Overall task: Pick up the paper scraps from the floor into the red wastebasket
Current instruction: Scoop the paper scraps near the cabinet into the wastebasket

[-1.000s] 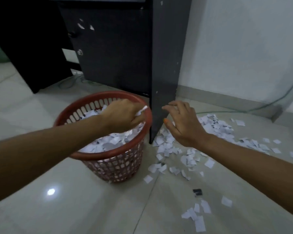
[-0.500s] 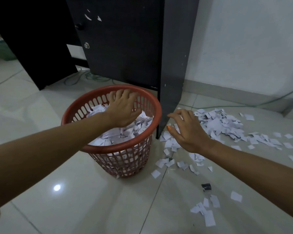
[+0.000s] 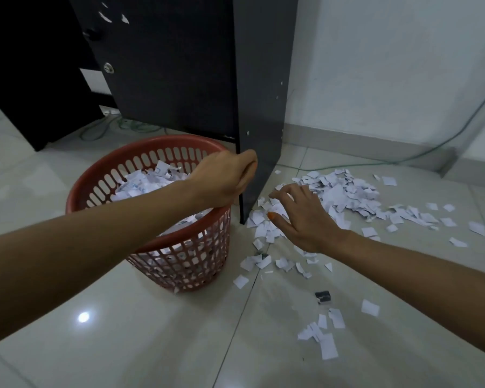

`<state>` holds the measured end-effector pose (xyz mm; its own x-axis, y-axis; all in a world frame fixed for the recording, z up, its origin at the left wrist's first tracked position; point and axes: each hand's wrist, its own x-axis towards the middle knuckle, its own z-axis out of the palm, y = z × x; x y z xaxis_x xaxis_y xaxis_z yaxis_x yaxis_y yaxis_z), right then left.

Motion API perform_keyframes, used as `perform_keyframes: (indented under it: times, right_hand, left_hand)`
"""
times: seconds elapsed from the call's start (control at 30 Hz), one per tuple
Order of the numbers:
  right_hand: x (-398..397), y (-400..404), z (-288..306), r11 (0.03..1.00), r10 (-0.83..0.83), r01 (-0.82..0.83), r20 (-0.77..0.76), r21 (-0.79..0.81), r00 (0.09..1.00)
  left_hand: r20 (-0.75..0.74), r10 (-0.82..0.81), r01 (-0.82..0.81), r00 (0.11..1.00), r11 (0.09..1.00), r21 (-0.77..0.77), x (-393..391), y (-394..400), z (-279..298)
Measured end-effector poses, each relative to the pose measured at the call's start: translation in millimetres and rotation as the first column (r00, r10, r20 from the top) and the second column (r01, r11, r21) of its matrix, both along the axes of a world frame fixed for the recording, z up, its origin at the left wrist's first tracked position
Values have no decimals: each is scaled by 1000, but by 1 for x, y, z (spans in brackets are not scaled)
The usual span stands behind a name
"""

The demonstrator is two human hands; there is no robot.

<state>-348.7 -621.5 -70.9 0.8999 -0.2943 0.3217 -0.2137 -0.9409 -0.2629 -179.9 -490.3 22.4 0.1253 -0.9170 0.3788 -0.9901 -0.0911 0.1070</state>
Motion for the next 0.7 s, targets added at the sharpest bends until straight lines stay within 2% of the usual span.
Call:
perform_keyframes:
  times: [0.2,0.33,0.4,0.5,0.7]
  right_hand:
    - [-20,-10,-22,1000,-25,24,-106,-12,994]
    - [-37,-20,-46,998,-53,42,-275,-44,960]
    - [-44,-25,-58,997,-65,52,-344,-49,937]
    - [-52,-31,-75,998,-58,42,-405,-49,913]
    - [-58,-38,-105,998,-60,28,-567,-64,822]
  left_hand:
    - [32,-68,65,997,994,86,-29,-21,-13]
    - [-57,-78,92,995,947,309,-45,-46,-45]
    - [-107,-21,67,994,891,448,-53,-55,-63]
    - [-44,13,17,999,783,622,-61,-64,-89]
    - [63,-49,-24,997,565,825,-57,-66,-139]
